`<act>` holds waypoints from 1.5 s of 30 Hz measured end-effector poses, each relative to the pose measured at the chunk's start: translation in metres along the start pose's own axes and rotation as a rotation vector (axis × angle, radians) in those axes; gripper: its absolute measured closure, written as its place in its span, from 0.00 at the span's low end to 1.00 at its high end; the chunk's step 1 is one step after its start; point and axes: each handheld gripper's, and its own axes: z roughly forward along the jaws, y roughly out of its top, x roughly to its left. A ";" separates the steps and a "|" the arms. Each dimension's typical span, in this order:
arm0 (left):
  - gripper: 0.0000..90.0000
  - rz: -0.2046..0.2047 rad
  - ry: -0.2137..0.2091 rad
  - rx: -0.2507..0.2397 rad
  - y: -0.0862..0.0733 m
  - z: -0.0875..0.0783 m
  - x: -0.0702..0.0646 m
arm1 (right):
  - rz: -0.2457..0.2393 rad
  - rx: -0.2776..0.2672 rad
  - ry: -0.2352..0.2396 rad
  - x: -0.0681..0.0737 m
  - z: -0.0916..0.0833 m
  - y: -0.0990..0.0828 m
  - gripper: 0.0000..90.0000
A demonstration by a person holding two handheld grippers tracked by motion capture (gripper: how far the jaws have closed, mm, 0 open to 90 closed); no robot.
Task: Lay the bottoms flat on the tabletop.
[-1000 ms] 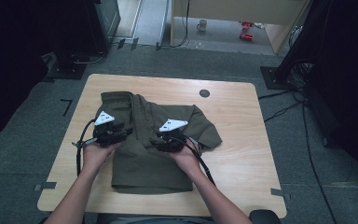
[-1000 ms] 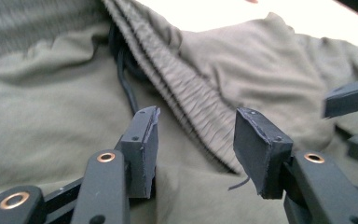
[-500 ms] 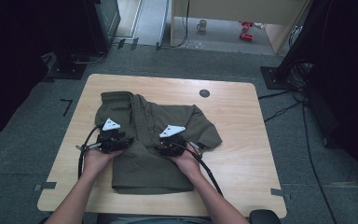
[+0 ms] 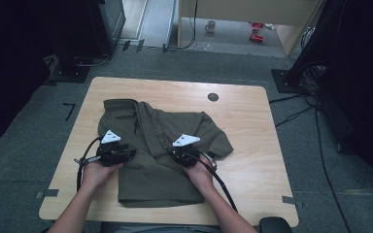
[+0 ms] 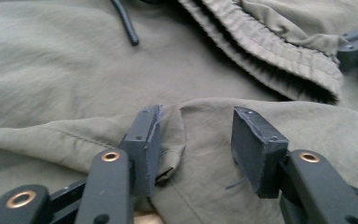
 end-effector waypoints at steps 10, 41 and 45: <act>0.62 -0.023 0.007 0.005 -0.001 -0.003 0.002 | -0.004 0.049 0.026 0.015 -0.016 -0.001 0.98; 0.62 -0.047 0.025 -0.007 -0.002 -0.004 0.006 | 0.080 -0.031 -0.181 -0.130 -0.040 0.066 0.99; 0.63 -0.052 0.019 -0.010 -0.002 -0.004 0.007 | 0.112 -0.005 -0.195 -0.145 -0.033 0.065 0.99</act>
